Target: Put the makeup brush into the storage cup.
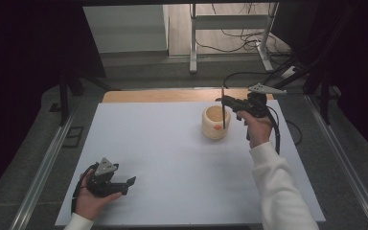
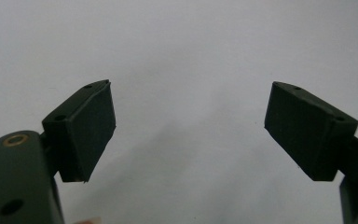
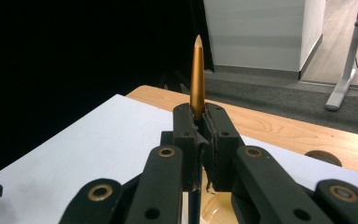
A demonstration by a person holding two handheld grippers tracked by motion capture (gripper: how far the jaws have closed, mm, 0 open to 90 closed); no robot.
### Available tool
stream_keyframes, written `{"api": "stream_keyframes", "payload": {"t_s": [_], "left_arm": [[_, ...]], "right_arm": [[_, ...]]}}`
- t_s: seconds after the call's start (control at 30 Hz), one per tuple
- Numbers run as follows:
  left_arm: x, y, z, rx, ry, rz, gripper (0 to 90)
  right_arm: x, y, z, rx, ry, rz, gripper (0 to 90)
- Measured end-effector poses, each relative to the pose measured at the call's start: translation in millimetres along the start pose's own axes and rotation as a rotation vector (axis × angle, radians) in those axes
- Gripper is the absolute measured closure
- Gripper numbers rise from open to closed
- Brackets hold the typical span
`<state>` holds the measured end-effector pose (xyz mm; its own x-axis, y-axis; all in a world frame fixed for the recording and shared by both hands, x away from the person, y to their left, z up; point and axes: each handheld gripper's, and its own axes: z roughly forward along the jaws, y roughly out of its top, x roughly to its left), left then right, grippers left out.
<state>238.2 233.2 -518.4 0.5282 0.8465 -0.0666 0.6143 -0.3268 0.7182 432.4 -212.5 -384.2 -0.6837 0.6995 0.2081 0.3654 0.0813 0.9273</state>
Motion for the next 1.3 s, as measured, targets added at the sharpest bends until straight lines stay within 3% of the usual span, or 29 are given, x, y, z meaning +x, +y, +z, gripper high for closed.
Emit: {"api": "stream_keyframes", "payload": {"t_s": [1.3], "left_arm": [[0.6,0.2,-0.8,-0.002,0.001,-0.001,16.8]], "right_arm": [[-7.0,22.2,23.6,-0.012,-0.051,-0.003,84.8]]}}
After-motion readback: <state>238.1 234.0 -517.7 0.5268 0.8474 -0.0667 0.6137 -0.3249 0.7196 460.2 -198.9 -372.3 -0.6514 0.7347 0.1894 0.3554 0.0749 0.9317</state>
